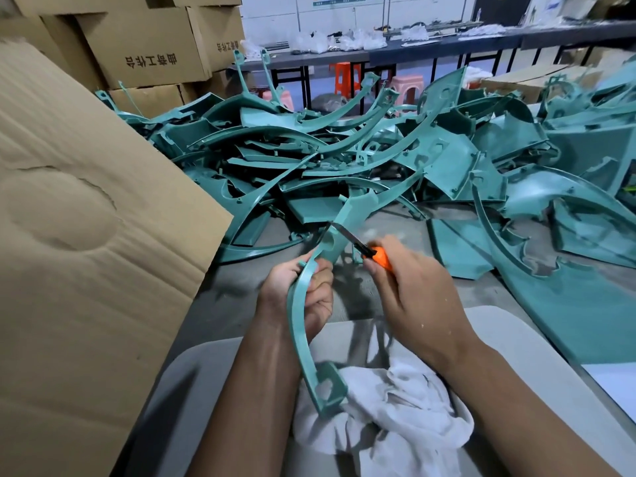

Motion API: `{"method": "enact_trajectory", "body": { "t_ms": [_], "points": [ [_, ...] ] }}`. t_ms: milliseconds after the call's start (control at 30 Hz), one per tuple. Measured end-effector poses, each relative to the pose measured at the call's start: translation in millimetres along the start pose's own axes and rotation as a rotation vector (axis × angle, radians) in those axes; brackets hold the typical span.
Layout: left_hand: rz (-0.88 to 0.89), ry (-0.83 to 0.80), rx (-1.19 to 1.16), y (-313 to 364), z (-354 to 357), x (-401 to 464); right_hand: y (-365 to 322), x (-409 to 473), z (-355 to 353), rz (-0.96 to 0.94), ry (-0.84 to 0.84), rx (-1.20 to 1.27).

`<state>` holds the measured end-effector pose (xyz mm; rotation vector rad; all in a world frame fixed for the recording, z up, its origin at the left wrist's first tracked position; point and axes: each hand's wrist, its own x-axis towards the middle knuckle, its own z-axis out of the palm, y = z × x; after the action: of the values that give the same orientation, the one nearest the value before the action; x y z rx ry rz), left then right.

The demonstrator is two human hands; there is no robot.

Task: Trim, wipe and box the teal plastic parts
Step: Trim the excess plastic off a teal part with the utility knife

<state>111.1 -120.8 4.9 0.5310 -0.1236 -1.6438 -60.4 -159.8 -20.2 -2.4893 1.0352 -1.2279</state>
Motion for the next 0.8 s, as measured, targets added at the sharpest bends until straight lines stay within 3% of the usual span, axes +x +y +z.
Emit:
{"method": "enact_trajectory", "body": {
  "t_ms": [133,333,500,700,800],
  "points": [
    [-0.002,0.007,0.017,-0.8,-0.7,1.0,4.7,4.0,-1.4,0.097,0.120,-0.010],
    [-0.029,0.010,-0.033,-2.4,-2.5,3.1,-5.0,2.8,6.6,0.025,0.025,-0.053],
    [-0.052,0.019,-0.001,-5.0,0.1,2.4,-2.0,5.0,4.0,0.087,0.147,-0.012],
    [-0.083,0.020,-0.121,-0.9,-9.7,6.3,-2.6,3.4,7.5,0.013,0.009,-0.045],
    [-0.092,0.043,-0.148,0.7,-12.4,6.6,-0.7,3.1,6.5,-0.017,0.026,-0.047]
  ]
}}
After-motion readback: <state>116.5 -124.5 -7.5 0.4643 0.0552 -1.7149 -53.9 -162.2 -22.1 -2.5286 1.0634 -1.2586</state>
